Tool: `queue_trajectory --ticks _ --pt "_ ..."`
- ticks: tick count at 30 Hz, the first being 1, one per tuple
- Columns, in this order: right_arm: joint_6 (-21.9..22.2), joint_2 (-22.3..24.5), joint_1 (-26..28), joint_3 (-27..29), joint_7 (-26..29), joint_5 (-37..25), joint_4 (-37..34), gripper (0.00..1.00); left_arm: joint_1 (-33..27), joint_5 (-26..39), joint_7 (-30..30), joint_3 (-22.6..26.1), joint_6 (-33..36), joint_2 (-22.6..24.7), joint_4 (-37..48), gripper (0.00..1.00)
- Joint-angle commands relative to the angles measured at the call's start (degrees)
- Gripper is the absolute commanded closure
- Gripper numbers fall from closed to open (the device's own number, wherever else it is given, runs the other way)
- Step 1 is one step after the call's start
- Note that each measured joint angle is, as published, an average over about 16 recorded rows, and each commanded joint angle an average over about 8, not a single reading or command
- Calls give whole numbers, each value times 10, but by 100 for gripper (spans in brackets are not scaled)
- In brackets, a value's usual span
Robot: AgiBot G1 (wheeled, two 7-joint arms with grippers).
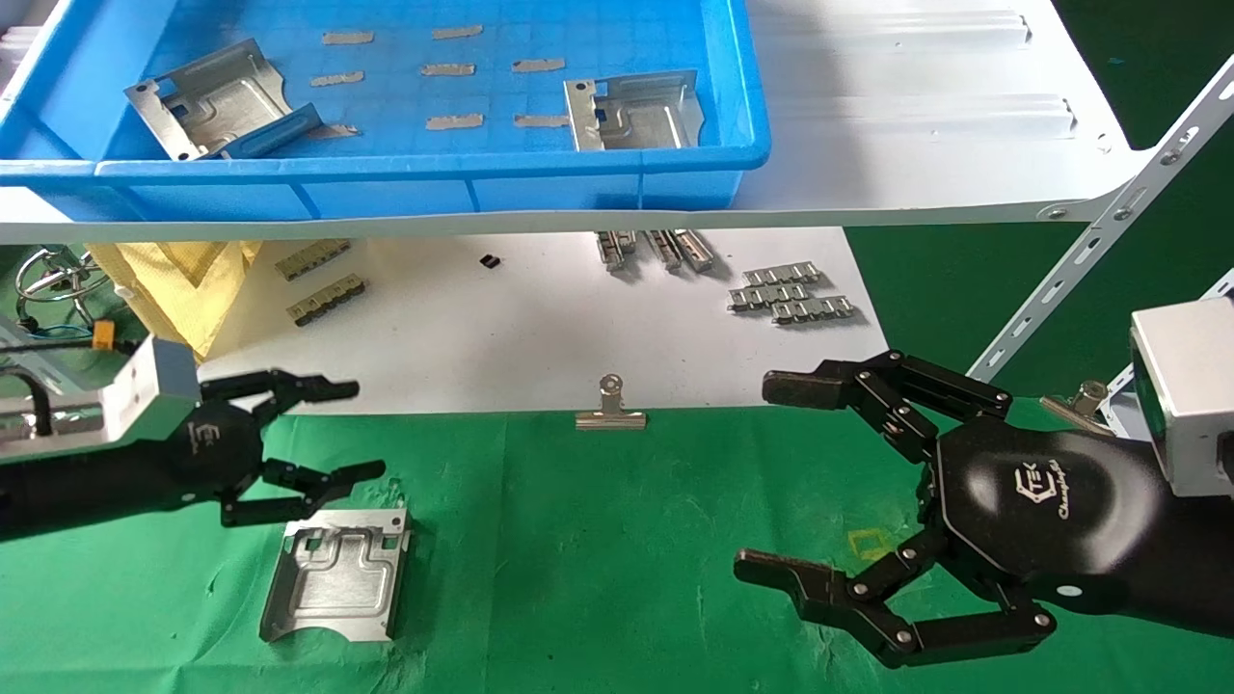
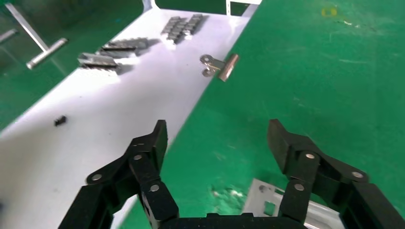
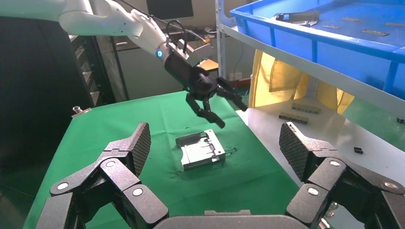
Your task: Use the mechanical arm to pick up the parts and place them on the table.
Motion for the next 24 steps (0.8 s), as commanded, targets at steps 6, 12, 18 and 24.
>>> queue_trajectory --ticks 6,12,18,24 --pt "0 0 0 0 0 0 0 0 6 -5 -7 -3 0 -1 -5 0" --pt "0 0 0 0 0 0 0 0 21 -12 -28 -17 -3 -8 -41 0" --pt "0 0 0 0 0 0 0 0 51 -25 -71 -44 -9 -21 -110 0" --pt "0 0 0 0 0 0 0 0 81 -39 -114 -72 -15 -34 -180 0"
